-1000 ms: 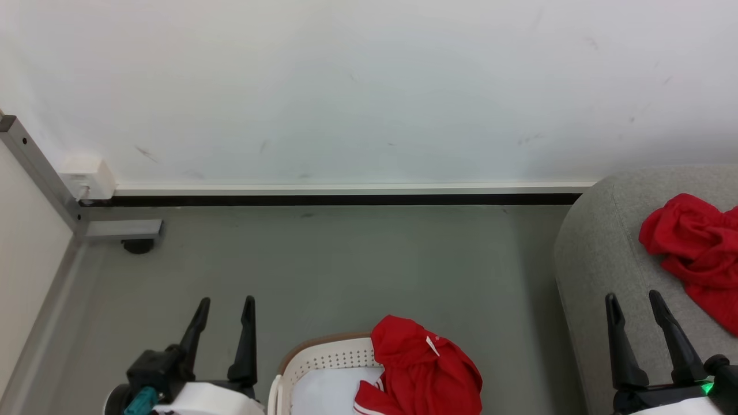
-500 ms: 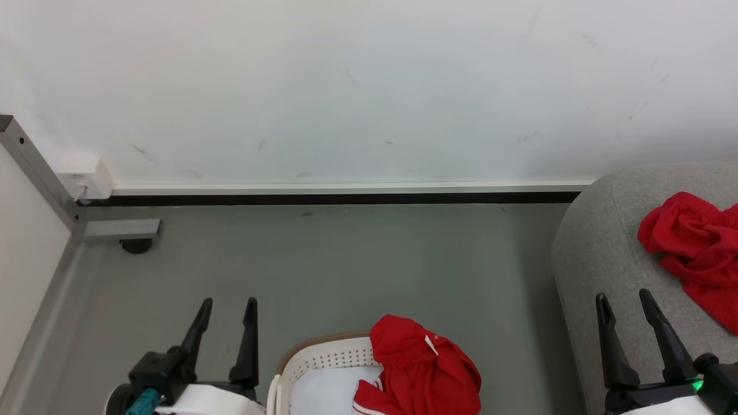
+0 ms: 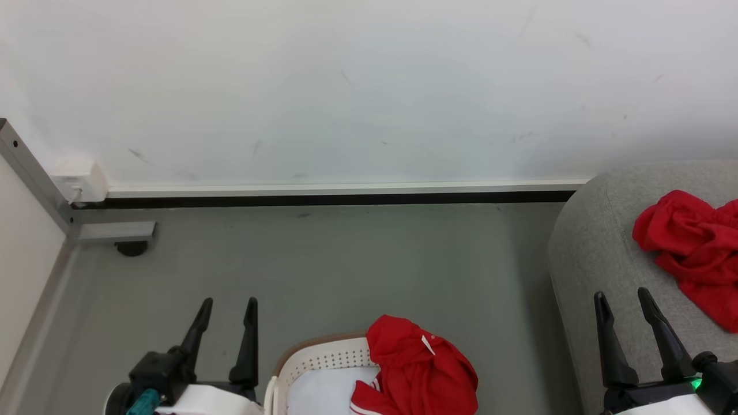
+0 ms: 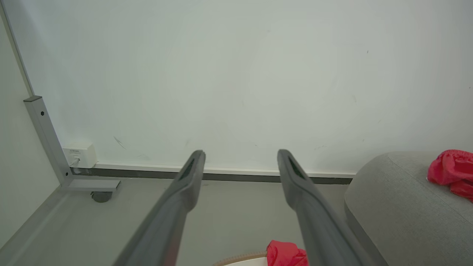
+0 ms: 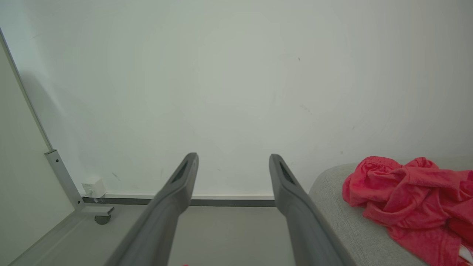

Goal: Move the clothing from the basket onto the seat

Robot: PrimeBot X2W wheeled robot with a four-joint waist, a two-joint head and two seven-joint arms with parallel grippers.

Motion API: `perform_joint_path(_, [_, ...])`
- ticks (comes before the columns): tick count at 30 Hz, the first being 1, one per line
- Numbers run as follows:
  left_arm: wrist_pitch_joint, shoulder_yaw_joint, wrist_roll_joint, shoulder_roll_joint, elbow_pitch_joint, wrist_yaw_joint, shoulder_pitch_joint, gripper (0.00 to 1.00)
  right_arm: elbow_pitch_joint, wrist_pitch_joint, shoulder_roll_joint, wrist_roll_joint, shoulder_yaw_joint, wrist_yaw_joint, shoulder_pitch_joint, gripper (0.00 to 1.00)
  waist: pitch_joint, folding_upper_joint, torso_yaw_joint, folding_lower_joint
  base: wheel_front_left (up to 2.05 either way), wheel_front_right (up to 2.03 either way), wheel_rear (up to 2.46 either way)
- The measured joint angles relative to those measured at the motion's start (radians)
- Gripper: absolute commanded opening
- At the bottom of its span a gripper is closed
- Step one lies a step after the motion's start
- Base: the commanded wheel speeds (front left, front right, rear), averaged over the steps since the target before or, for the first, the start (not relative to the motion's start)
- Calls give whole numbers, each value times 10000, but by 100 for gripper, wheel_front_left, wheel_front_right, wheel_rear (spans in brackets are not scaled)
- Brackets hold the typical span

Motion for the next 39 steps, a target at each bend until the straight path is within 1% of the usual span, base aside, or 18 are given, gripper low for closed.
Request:
perform_joint_path(11, [0,-297,-6,-4,203,-75,-64,100,86,0,-102,84,113,0,-99,100,92,0,-209,0,0,0,0])
perform_joint_path(16, [0,-479,-6,-8,500,-151,-309,100,146,-2,-215,150,33,0,-293,100,349,0,-464,0,0,0,0])
perform_joint_path(22, [-2,-658,23,-10,1104,-249,-780,100,194,0,-280,159,-104,0,-546,100,843,0,-926,0,0,0,0])
perform_joint_path(27, [-2,-890,104,-10,2013,-339,-1433,100,148,0,-288,182,-165,0,-865,100,1405,0,-1357,0,0,0,0])
perform_joint_path(39, [127,-2073,188,397,5590,-487,-3661,100,-324,-2,-105,186,-909,0,-1753,100,3049,0,-2480,2,0,0,0])
